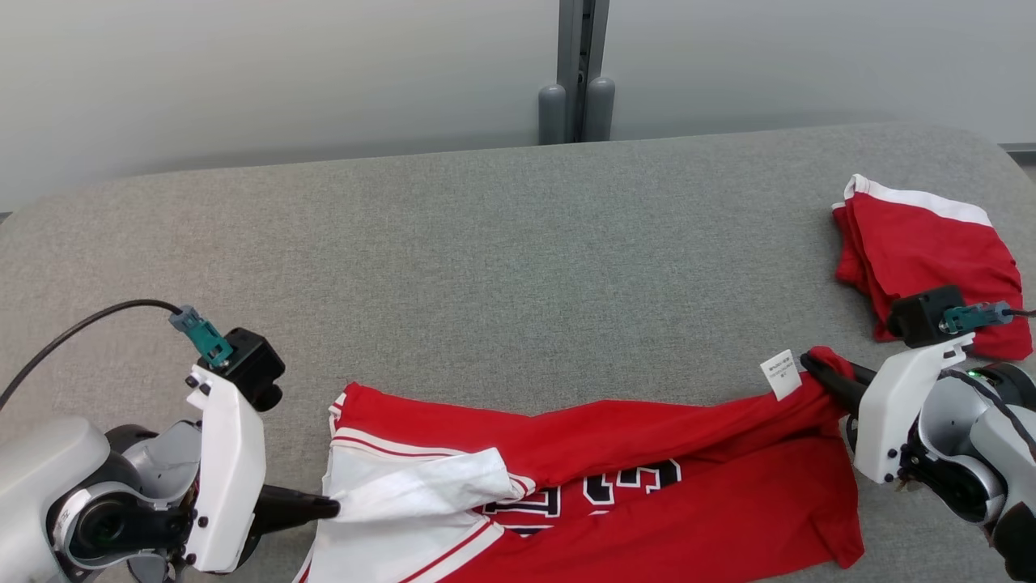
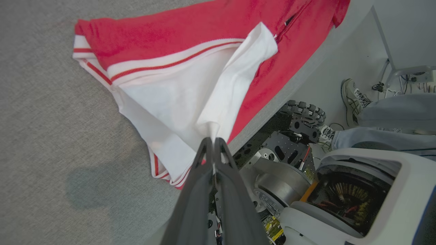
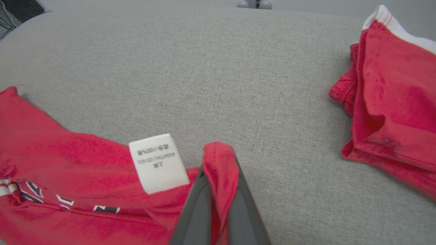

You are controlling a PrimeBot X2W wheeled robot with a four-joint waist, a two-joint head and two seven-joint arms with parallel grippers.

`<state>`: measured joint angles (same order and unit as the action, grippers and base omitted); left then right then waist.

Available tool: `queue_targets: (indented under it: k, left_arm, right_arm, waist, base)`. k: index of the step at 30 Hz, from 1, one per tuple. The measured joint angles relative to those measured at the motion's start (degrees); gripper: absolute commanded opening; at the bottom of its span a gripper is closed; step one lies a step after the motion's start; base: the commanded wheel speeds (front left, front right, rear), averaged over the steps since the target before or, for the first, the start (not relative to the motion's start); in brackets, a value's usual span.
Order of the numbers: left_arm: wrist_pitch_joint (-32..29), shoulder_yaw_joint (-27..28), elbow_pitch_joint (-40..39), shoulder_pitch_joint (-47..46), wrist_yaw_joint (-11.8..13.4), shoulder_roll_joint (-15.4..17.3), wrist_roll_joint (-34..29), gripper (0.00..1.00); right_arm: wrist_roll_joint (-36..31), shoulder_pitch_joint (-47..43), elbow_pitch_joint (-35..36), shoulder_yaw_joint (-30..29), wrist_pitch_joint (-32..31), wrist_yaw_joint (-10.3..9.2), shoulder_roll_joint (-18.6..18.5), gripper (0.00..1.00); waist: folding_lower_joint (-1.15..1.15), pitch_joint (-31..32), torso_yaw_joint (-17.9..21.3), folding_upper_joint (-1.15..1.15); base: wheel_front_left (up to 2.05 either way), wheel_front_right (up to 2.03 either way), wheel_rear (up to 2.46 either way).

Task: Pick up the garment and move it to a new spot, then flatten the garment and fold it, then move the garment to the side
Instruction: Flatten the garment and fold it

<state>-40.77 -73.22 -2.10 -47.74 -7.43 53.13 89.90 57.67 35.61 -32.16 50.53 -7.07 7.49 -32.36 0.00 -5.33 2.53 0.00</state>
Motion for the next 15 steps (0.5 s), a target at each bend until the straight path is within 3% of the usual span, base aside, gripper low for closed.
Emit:
queue_targets:
  k: [11, 12, 13, 14, 15]
  left_arm:
    - [-2.68, -0.1, 2.21, 2.94, 0.0, -1.92, -0.16, 0.0]
    - [-2.9, -0.11, 2.33, 3.16, 0.0, -2.11, -0.16, 0.0]
    - [-2.94, -0.11, 2.47, 3.37, 0.0, -2.31, -0.16, 0.0]
    - [-3.03, -0.1, 2.64, 3.6, 0.0, -2.5, -0.2, 0.0]
    - [-3.04, -0.1, 2.78, 3.85, 0.0, -2.76, -0.29, 0.0]
  right_arm:
    - [3.28, 3.14, 4.02, 11.29, -3.63, 0.0, -5.45, 0.0]
    - [3.79, 3.32, 4.11, 12.07, -4.19, 0.0, -5.59, 0.08]
    - [4.35, 3.58, 4.09, 12.82, -4.52, 0.0, -5.76, 0.29]
    - [4.92, 3.78, 4.0, 13.3, -4.76, 0.0, -5.87, 0.53]
    - [5.41, 3.89, 3.85, 13.77, -4.87, 0.0, -5.93, 0.87]
  waist:
    - [0.0, -1.43, 0.01, 0.0]
    - [0.0, -1.47, 0.02, 0.0]
    - [0.0, -1.5, 0.05, 0.0]
    - [0.0, -1.5, 0.06, 0.0]
    - [0.0, -1.48, 0.09, 0.0]
  base:
    - [0.0, 0.0, 0.0]
    - [0.0, 0.0, 0.0]
    - [0.0, 0.0, 0.0]
    - [0.0, 0.0, 0.0]
    - [0.0, 0.0, 0.0]
